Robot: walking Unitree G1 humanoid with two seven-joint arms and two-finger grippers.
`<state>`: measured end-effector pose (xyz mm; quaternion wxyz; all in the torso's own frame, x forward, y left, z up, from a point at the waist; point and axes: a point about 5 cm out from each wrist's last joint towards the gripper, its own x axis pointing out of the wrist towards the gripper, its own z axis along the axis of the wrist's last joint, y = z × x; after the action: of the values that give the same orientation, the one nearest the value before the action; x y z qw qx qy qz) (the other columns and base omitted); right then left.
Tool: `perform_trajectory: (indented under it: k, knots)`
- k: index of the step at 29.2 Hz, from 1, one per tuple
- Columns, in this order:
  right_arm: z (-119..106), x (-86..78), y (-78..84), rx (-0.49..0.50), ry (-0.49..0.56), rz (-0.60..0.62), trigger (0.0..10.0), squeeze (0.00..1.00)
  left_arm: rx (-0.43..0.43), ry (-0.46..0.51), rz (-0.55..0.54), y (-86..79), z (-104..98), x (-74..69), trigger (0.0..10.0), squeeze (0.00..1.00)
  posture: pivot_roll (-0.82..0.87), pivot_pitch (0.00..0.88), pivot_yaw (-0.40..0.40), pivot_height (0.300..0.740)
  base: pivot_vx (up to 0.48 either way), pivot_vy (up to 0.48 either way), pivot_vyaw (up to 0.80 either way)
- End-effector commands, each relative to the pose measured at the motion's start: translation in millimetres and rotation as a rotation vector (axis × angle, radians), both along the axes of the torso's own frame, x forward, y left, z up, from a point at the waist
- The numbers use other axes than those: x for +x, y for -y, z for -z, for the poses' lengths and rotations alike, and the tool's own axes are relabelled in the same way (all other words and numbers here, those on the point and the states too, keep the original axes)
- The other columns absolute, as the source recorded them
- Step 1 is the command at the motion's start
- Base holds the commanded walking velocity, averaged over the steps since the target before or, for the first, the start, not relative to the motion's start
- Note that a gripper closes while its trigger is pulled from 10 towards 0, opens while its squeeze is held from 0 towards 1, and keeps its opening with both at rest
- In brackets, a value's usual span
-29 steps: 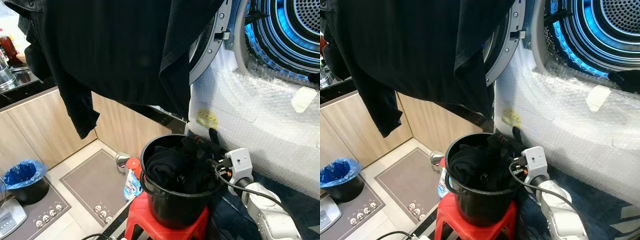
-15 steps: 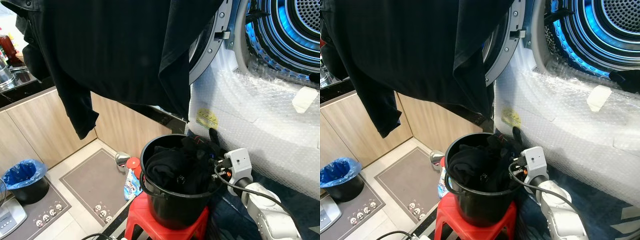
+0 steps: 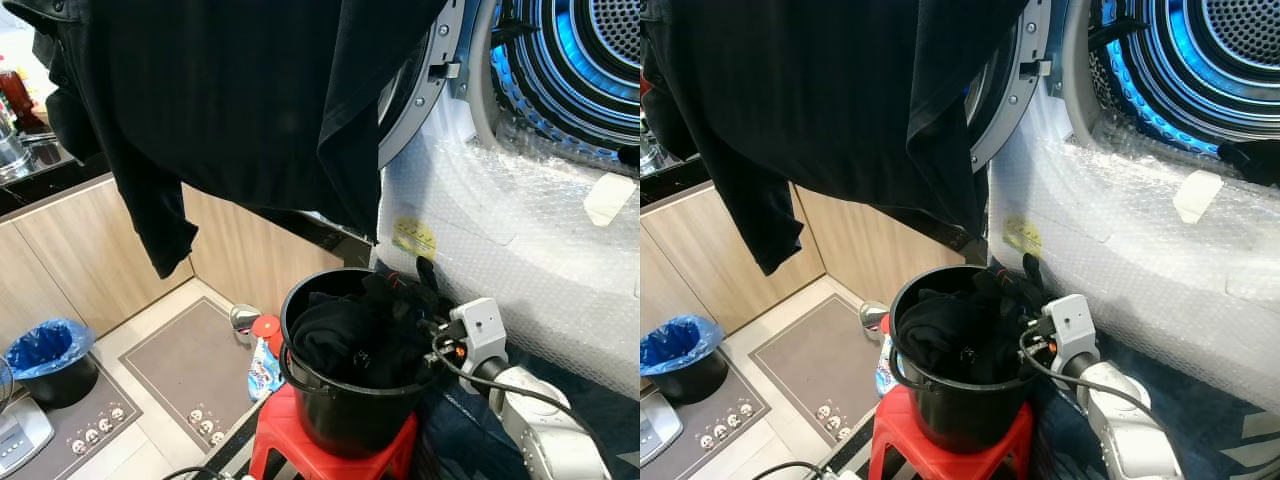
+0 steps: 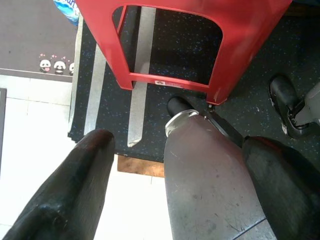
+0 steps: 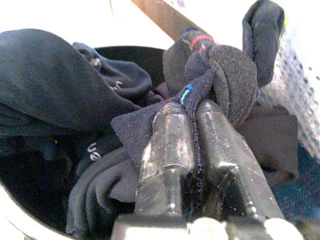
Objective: Clothes washing
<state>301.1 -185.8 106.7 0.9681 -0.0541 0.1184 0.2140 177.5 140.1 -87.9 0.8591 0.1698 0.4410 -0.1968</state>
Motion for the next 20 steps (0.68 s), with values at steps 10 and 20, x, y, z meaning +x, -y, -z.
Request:
perform_trajectory:
  k: [10,20]
  knots:
    - [-40.3,-7.1,1.1,0.157,0.181,-0.149,10.0,0.00,0.005,-0.046,-0.004,-1.9,5.7,-11.9,10.0,0.00,-0.11,0.018,0.049,0.740,0.000,0.000,0.00]
    - [-82.9,-20.6,7.3,0.344,0.315,-0.305,10.0,0.00,0.013,-0.047,0.008,-2.5,6.0,-12.5,10.0,0.00,-0.12,0.004,0.054,0.740,0.000,0.000,0.00]
